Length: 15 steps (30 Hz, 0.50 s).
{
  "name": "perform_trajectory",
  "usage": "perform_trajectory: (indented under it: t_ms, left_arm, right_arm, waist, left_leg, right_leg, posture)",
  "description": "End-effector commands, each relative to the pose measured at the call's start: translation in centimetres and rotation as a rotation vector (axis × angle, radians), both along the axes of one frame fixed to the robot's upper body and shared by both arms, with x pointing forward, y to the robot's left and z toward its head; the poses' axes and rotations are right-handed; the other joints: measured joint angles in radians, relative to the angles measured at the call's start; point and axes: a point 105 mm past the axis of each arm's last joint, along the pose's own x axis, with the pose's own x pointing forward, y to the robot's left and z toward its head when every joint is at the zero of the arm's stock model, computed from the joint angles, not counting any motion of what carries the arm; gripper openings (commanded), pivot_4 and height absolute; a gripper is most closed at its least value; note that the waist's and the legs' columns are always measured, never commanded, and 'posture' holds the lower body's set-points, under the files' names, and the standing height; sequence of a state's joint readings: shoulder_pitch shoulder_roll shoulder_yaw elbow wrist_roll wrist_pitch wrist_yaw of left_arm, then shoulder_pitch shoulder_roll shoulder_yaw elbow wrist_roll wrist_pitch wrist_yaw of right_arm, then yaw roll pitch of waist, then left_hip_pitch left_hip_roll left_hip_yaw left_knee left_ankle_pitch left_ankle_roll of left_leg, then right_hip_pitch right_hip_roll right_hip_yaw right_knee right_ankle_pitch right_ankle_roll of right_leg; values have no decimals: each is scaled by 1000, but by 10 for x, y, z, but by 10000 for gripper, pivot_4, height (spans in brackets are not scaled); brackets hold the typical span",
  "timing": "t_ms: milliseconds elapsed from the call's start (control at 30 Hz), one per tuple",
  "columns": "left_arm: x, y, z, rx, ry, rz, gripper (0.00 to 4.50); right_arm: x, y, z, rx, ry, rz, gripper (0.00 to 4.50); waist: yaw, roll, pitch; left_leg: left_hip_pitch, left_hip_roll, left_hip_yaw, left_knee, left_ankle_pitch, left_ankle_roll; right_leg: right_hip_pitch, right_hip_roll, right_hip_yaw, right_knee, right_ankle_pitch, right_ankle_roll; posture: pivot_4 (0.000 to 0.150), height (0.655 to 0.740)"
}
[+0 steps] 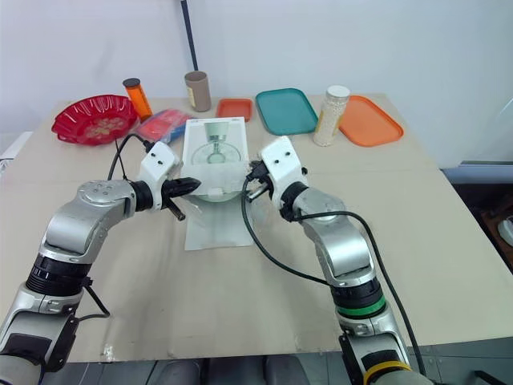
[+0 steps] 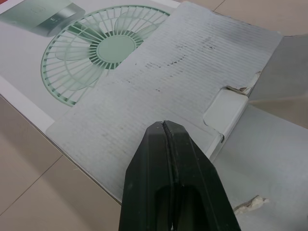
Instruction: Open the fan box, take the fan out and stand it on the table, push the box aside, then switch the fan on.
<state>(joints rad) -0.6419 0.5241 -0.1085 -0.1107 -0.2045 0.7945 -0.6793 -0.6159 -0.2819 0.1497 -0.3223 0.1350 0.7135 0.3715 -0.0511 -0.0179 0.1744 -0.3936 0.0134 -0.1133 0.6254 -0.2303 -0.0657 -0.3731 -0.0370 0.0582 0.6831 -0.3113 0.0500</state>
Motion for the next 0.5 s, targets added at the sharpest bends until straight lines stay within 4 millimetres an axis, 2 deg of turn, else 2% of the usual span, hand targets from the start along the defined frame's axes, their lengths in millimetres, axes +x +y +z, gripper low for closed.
perform_trajectory:
  t_ms: [33, 167, 267, 500]
  left_arm:
    - [0, 3, -2, -6, 10, 25, 0]
    - [2, 3, 11, -30, -23, 45, 0]
    - [0, 8, 32, -45, -67, 76, 0]
    - [-13, 15, 61, -54, -112, 113, 0]
  right_arm:
    - [0, 4, 14, 24, -40, 22, 620]
    - [5, 7, 9, 24, -16, 32, 620]
    - [9, 14, -1, 13, 33, 63, 620]
    - [17, 20, -18, 31, 109, 77, 620]
  waist:
    - [0, 0, 0]
    - [0, 0, 0]
    - [0, 0, 0]
    - [0, -1, 1]
  left_leg:
    - [0, 0, 0, 0, 0, 0]
    - [0, 0, 0, 0, 0, 0]
    - [0, 0, 0, 0, 0, 0]
    - [-1, 0, 0, 0, 0, 0]
  right_leg:
    - [0, 0, 0, 0, 0, 0]
    - [0, 0, 0, 0, 0, 0]
    - [0, 0, 0, 0, 0, 0]
    - [-1, 0, 0, 0, 0, 0]
  posture:
    - [1500, 7400]
    - [1500, 7400]
    - [1500, 7400]
    - [1500, 7400]
